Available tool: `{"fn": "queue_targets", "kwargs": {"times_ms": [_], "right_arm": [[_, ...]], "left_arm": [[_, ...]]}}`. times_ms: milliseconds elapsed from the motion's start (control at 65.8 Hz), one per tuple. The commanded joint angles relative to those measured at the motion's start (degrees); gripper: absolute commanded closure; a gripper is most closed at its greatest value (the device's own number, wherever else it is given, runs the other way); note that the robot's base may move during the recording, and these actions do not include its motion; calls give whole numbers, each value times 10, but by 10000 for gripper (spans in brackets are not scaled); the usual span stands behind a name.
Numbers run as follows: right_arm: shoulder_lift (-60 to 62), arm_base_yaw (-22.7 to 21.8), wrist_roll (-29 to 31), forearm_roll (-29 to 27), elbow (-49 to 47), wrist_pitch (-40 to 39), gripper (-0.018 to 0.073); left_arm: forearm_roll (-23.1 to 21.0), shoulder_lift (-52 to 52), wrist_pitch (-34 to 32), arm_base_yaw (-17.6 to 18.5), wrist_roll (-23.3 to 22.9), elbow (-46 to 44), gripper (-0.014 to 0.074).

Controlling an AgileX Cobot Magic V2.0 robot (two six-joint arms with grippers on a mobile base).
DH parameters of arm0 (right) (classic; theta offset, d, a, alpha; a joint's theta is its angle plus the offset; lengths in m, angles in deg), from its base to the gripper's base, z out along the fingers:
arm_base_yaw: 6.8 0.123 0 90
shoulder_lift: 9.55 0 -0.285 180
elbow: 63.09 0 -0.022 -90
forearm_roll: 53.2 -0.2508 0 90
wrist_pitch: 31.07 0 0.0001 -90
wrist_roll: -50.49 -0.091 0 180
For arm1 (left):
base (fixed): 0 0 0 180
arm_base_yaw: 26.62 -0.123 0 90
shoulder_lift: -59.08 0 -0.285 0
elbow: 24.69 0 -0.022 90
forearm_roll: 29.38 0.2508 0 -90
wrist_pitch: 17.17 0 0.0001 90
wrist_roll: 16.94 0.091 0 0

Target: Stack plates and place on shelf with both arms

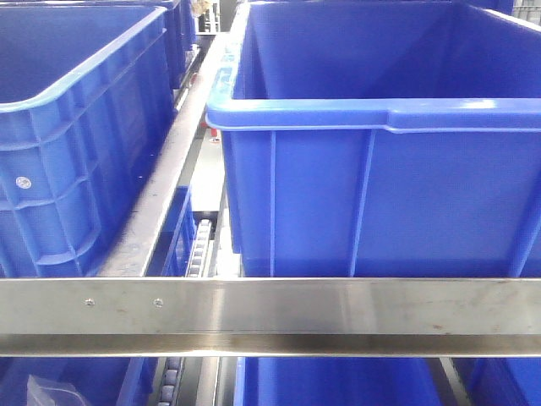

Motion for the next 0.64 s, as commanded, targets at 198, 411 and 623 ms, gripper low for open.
{"fn": "queue_targets", "kwargs": {"times_ms": [198,411,623], "right_arm": [[11,-3,0,1,0,-50,503],[11,-3,0,1,0,-50,503],[11,-3,0,1,0,-50,503]], "left_arm": [[0,-13,-50,0,-7,2,513],[0,-13,-50,0,-7,2,513],[0,-13,-50,0,-7,2,513]]}}
